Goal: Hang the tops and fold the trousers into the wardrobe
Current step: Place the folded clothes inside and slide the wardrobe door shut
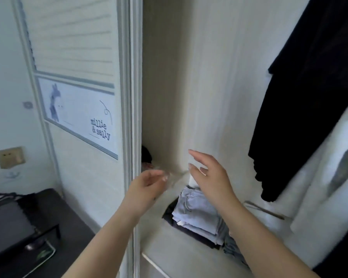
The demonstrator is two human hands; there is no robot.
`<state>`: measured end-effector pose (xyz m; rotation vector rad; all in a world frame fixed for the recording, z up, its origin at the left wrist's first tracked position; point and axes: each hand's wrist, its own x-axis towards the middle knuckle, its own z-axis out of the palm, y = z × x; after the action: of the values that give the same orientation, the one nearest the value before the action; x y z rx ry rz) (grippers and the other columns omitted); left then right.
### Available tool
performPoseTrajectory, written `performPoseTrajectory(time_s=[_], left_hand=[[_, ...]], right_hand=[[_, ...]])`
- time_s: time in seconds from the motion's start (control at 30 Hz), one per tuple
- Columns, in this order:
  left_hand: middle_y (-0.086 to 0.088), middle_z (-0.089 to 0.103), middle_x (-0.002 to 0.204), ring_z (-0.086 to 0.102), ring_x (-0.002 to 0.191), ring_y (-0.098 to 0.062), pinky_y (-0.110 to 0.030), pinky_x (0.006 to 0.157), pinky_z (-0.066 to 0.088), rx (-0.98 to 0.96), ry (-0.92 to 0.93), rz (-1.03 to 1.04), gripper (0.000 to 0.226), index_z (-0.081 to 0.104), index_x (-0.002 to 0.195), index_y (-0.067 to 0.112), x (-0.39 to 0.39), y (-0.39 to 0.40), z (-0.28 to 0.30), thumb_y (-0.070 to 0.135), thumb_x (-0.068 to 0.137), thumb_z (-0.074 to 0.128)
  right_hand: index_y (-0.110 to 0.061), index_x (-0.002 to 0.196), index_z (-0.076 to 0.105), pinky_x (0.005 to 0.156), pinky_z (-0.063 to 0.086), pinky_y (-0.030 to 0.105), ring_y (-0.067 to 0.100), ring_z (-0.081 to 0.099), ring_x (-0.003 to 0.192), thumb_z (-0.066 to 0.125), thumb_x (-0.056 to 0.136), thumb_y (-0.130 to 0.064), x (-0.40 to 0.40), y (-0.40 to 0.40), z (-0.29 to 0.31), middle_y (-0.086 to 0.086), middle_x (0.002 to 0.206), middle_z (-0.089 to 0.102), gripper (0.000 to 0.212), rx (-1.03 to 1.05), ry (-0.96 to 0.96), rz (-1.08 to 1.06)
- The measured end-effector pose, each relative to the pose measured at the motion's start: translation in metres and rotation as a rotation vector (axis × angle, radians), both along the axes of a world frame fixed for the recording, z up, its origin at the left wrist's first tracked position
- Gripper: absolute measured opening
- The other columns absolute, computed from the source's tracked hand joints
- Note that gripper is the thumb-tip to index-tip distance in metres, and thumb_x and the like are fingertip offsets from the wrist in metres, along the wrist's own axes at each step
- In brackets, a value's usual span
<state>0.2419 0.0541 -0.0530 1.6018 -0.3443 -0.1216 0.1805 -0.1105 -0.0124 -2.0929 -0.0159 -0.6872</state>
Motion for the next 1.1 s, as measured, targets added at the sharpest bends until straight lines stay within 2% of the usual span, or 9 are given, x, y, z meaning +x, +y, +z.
performPoseTrajectory(time_s=[0.1, 0.23, 0.37, 0.47, 0.53, 0.6, 0.73, 0.87, 1.1], left_hand=[[0.006, 0.071, 0.088, 0.067, 0.08, -0.006, -0.013, 0.064, 0.05, -0.031, -0.064, 0.071, 0.01, 0.064, 0.1, 0.02, -0.005, 0.03, 0.034, 0.021, 0.09, 0.065], [0.01, 0.058, 0.125, 0.054, 0.118, -0.012, -0.03, 0.102, 0.042, 0.072, -0.235, 0.281, 0.034, 0.057, 0.122, 0.026, 0.017, 0.07, 0.063, 0.029, 0.089, 0.064], [-0.001, 0.016, 0.159, 0.014, 0.147, -0.02, -0.04, 0.118, 0.017, 0.354, -0.405, 0.425, 0.084, 0.013, 0.152, 0.021, 0.058, 0.102, 0.098, 0.038, 0.087, 0.065], [-0.005, 0.001, 0.161, -0.001, 0.148, -0.024, -0.044, 0.12, 0.01, 0.469, -0.456, 0.429, 0.095, 0.0, 0.152, 0.02, 0.089, 0.119, 0.129, 0.046, 0.085, 0.062], [-0.008, -0.005, 0.161, -0.005, 0.148, -0.026, -0.044, 0.119, 0.009, 0.501, -0.505, 0.425, 0.098, -0.003, 0.152, 0.022, 0.105, 0.124, 0.145, 0.053, 0.083, 0.06], [-0.009, -0.01, 0.16, -0.008, 0.148, -0.026, -0.045, 0.119, 0.008, 0.521, -0.582, 0.417, 0.101, -0.005, 0.152, 0.025, 0.12, 0.123, 0.157, 0.063, 0.078, 0.052], [-0.002, -0.02, 0.158, -0.016, 0.146, -0.022, -0.049, 0.12, 0.005, 0.541, -0.714, 0.413, 0.102, -0.014, 0.147, 0.037, 0.15, 0.118, 0.169, 0.084, 0.071, 0.035], [0.007, -0.028, 0.154, -0.025, 0.143, -0.015, -0.046, 0.119, -0.001, 0.538, -0.805, 0.351, 0.088, -0.023, 0.136, 0.051, 0.176, 0.107, 0.167, 0.087, 0.067, 0.017], [0.015, -0.033, 0.151, -0.03, 0.139, -0.005, -0.041, 0.119, -0.006, 0.528, -0.897, 0.341, 0.085, -0.025, 0.137, 0.052, 0.188, 0.095, 0.153, 0.091, 0.067, 0.004]], right_hand=[[-0.035, 0.136, 0.047, 0.108, 0.028, 0.019, 0.0, 0.037, 0.13, 0.058, 0.092, -0.032, 0.014, 0.03, 0.044, -0.014, 0.142, 0.041, 0.045, -0.304, 0.001, 0.094], [-0.031, 0.146, 0.033, 0.118, 0.015, 0.034, 0.014, 0.011, 0.145, 0.051, 0.094, -0.037, 0.05, 0.076, 0.096, -0.006, 0.158, 0.016, 0.055, -0.714, -0.087, 0.1], [-0.03, 0.148, 0.026, 0.119, -0.005, 0.046, 0.017, -0.008, 0.147, 0.047, 0.094, -0.038, 0.087, 0.102, 0.136, 0.0, 0.16, 0.001, 0.059, -1.121, -0.184, -0.002], [-0.029, 0.148, 0.026, 0.115, -0.01, 0.052, 0.021, -0.009, 0.147, 0.048, 0.093, -0.038, 0.115, 0.109, 0.165, 0.004, 0.16, 0.001, 0.06, -1.341, -0.305, -0.111], [-0.026, 0.143, 0.039, 0.113, -0.003, 0.058, 0.025, 0.005, 0.147, 0.056, 0.088, -0.042, 0.135, 0.117, 0.186, 0.009, 0.158, 0.016, 0.06, -1.449, -0.448, -0.185], [-0.024, 0.134, 0.053, 0.111, 0.002, 0.061, 0.028, 0.021, 0.144, 0.063, 0.081, -0.047, 0.152, 0.125, 0.206, 0.011, 0.152, 0.034, 0.059, -1.518, -0.53, -0.24], [-0.024, 0.128, 0.058, 0.11, -0.006, 0.062, 0.026, 0.02, 0.145, 0.058, 0.083, -0.053, 0.169, 0.127, 0.229, 0.009, 0.151, 0.036, 0.054, -1.571, -0.546, -0.337], [-0.021, 0.103, 0.071, 0.108, 0.01, 0.064, 0.027, 0.034, 0.139, 0.064, 0.076, -0.053, 0.178, 0.117, 0.236, 0.009, 0.14, 0.051, 0.042, -1.614, -0.621, -0.364], [-0.022, 0.106, 0.068, 0.107, 0.02, 0.068, 0.026, 0.032, 0.14, 0.058, 0.081, -0.05, 0.169, 0.107, 0.232, 0.008, 0.14, 0.05, 0.039, -1.588, -0.652, -0.349]])
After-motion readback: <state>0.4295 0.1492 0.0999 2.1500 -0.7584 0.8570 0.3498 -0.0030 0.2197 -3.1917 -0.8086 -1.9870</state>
